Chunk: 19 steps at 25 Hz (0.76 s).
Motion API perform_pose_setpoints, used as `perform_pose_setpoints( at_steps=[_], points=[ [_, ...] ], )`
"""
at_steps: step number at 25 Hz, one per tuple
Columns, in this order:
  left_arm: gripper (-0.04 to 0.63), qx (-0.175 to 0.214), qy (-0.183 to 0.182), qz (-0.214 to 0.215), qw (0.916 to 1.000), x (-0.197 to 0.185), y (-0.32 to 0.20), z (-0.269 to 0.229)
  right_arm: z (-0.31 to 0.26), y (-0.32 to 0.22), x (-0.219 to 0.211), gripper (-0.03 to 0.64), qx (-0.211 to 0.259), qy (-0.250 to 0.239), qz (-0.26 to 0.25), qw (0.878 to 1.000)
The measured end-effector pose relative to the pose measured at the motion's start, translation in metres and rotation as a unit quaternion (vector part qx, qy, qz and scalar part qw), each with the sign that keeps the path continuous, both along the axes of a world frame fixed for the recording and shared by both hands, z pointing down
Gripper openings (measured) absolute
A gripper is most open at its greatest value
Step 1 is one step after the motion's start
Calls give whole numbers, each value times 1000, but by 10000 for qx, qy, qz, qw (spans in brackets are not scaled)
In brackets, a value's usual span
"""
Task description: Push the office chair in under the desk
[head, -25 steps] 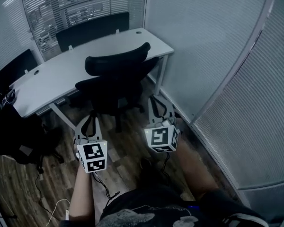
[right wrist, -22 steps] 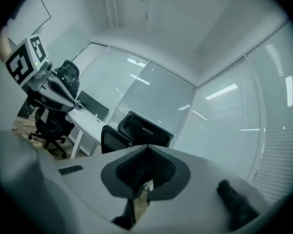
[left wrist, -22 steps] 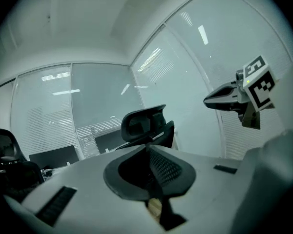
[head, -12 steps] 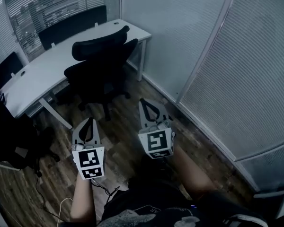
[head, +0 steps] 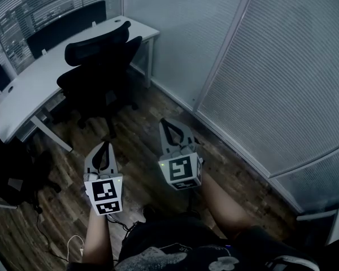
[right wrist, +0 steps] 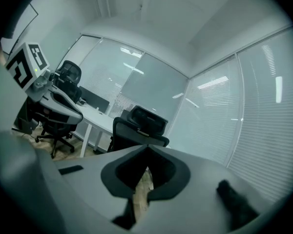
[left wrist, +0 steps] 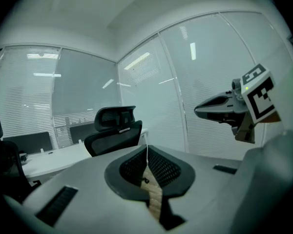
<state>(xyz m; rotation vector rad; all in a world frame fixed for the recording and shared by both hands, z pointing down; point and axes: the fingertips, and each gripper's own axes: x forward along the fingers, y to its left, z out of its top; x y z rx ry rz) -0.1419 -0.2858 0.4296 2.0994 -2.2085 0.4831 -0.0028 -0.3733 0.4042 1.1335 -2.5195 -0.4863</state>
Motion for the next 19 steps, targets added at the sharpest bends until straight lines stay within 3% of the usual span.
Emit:
perform_pose_setpoints(
  at_steps=[9,19],
  points=[
    [20,-84,-37,34,10000,51,27,1,2,38,47,23,-289,-307,-89,9991],
    [20,-97,-63,8,9999,106,86,-5,-2,93,90,23,-270,-402,-222,9986]
  ],
)
